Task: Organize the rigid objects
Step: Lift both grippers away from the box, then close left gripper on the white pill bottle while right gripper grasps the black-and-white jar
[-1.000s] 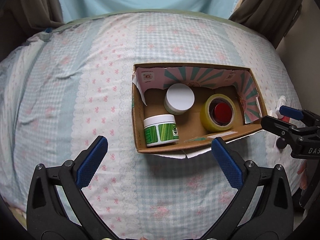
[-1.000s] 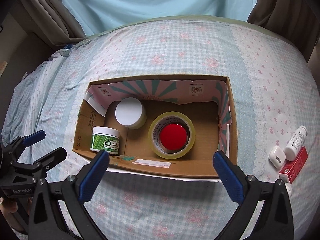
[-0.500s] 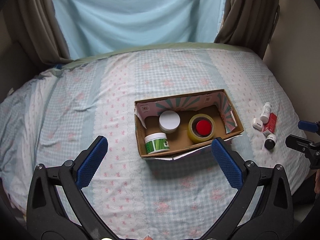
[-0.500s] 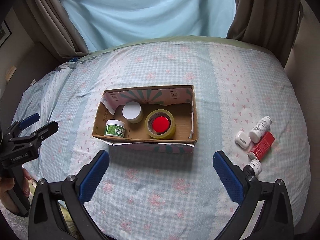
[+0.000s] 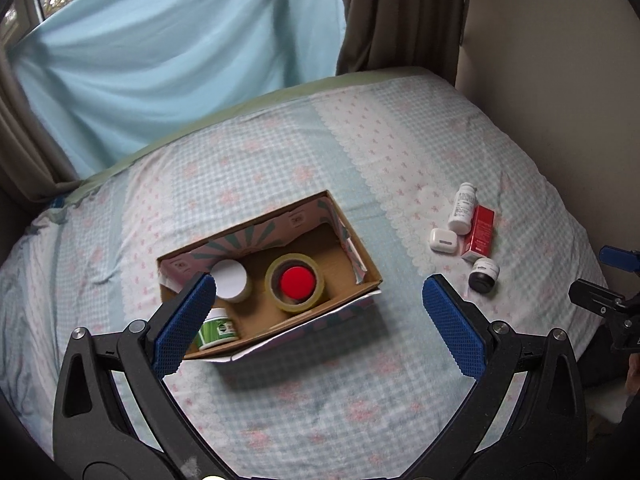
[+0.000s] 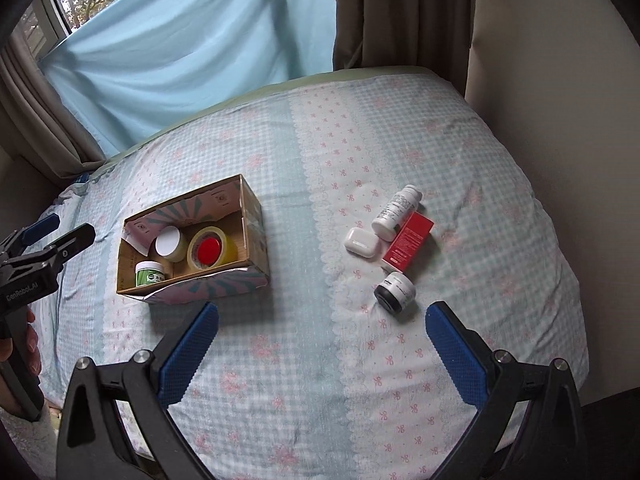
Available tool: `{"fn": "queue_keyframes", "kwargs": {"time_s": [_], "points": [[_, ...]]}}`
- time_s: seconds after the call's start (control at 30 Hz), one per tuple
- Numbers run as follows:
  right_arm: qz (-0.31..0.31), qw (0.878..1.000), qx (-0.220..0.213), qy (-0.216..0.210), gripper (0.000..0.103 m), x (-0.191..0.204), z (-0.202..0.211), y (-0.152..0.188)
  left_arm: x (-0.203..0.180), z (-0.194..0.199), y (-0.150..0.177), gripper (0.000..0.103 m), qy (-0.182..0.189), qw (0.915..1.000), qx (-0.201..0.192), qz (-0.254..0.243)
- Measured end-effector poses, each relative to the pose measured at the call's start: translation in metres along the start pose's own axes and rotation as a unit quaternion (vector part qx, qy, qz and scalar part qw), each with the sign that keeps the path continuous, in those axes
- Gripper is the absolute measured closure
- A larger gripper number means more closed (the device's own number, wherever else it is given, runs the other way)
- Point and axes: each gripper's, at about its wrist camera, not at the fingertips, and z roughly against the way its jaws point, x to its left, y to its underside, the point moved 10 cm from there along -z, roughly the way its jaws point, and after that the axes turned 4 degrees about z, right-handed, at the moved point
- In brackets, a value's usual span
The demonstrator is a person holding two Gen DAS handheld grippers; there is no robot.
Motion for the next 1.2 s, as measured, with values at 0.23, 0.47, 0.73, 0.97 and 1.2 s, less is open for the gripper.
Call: {"fn": "queue_keyframes", "kwargs": {"time_s": [0.23, 0.47, 0.73, 0.97, 1.2], "points": [[-0.053, 0.996, 0.019, -0.063, 0.000, -0.056, -0.029, 0.017, -0.096, -0.051, -0.020, 0.000, 0.026, 0.9975, 0.055, -0.035], [-0.135, 0.984, 0.042, -0.112, 0.000, -0.097, -0.068, 0.028, -0.178, -0.117, -0.051, 0.000, 0.068, 0.9882, 0.103, -0.091], [-0.226, 0.965, 0.047, -0.122, 0.000, -0.130, -0.118, 0.035, -0.248, -0.208, -0.070, 0.000, 0.087, 0.9670, 0.163, -0.176], [-0.269, 0.954, 0.072, -0.114, 0.000, -0.134, -0.169, 0.045, -0.283, -0.289, -0.064, 0.001, 0.081, 0.9482, 0.214, -0.220], [-0.310, 0.940, 0.098, -0.107, 0.008, -0.140, -0.212, 0.051, -0.299, -0.341, -0.054, 0.005, 0.082, 0.9339, 0.258, -0.234]]}}
